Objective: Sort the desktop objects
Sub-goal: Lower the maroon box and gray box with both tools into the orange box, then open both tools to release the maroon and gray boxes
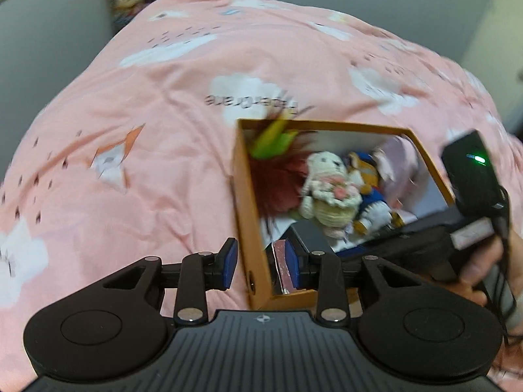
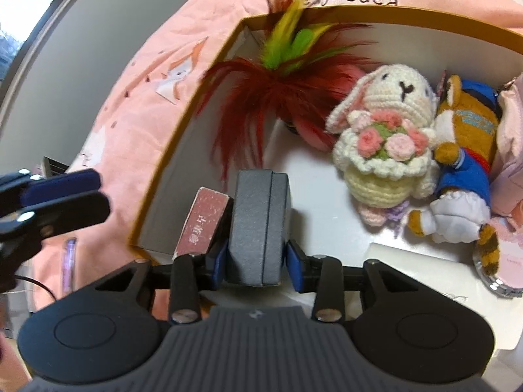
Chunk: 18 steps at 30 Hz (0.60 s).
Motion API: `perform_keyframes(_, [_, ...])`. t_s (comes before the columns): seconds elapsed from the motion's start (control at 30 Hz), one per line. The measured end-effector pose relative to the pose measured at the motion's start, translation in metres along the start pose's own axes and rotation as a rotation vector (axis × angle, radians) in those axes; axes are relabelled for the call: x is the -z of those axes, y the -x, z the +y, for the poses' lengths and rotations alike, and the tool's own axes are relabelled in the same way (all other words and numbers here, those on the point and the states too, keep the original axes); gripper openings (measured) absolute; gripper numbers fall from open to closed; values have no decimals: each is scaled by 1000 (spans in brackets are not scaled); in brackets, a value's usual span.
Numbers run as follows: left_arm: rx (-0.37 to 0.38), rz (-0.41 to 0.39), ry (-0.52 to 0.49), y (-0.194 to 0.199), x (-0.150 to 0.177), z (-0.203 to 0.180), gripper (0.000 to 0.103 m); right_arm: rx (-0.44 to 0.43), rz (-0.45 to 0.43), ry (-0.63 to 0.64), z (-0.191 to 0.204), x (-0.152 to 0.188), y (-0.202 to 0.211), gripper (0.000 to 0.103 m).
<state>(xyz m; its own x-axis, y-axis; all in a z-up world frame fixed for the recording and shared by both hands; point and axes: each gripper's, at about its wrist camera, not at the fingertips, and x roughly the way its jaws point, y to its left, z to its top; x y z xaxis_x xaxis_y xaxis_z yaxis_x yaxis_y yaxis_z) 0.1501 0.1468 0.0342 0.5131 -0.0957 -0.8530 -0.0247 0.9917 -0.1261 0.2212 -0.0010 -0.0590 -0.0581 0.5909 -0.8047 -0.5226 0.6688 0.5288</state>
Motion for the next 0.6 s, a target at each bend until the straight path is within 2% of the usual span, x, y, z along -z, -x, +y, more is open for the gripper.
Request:
perform_keyframes(0.2, [22, -4, 102, -11, 12, 15, 37, -19, 12, -10, 3, -2, 2, 44])
perform_keyframes(0.3, [63, -2, 157, -15, 18, 22, 37, -73, 25, -41, 1, -3, 3, 44])
perform_keyframes(0.5, [96, -14, 219, -19, 24, 30, 34, -73, 32, -72, -2, -1, -1, 45])
perform_keyframes(0.6, [109, -7, 235, -23, 26, 33, 31, -104, 25, -94, -3, 1, -4, 38])
